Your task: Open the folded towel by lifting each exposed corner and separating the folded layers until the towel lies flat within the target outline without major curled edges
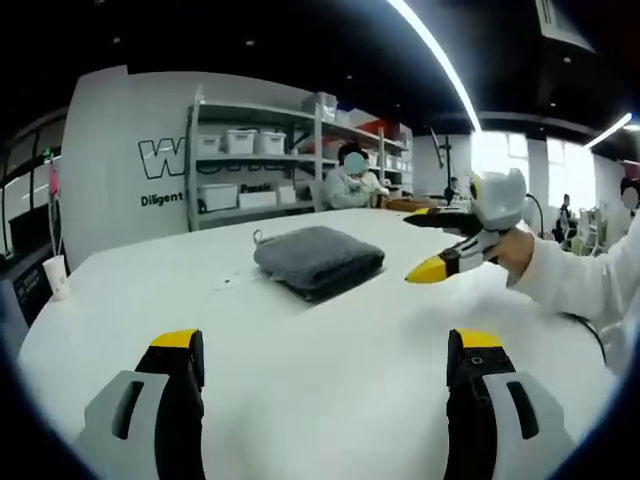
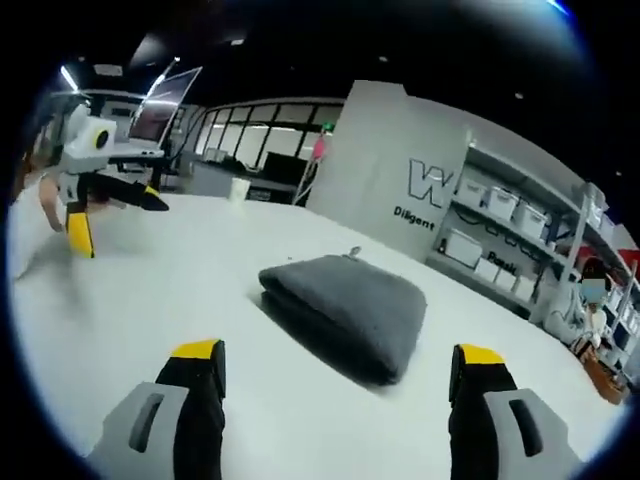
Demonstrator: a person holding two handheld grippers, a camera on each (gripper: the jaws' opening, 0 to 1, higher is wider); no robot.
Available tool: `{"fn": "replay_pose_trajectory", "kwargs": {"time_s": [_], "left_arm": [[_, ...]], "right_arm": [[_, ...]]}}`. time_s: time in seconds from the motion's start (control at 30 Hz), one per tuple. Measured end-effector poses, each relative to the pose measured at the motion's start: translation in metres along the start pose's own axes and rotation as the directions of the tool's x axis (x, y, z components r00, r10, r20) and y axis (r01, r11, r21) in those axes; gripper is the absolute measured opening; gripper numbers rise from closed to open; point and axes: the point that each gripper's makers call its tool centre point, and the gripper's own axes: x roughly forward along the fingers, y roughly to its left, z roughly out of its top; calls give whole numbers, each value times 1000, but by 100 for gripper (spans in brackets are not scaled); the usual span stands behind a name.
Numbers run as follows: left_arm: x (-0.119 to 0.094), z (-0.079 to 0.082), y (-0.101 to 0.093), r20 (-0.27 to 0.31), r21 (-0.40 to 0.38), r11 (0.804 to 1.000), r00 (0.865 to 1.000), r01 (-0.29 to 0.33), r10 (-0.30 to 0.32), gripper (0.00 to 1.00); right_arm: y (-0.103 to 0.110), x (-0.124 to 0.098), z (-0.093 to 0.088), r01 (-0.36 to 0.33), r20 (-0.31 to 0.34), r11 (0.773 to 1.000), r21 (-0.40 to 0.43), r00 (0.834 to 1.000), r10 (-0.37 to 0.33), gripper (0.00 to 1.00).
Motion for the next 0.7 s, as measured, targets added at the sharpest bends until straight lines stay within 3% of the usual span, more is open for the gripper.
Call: {"fn": "replay_pose_trajectory", "kwargs": {"time_s": [0.17,0.37,0.57,0.7], "left_arm": [[-4,3,-2,17,-10,1000,1000,-5,5,99],[-5,4,-8,25,-16,1000,1000,-2,2,99],[-5,1,-9,23,-26,1000,1000,0,0,99],[-4,0,-8,22,-31,1000,1000,-1,2,99]], "right_arm": [[18,31,15,-13,-29,994,-112,1000,10,91],[43,64,28,-34,-42,954,-298,999,22,82],[59,86,29,-25,-42,903,-429,999,8,64],[59,94,24,-15,-48,893,-449,999,-7,52]]}}
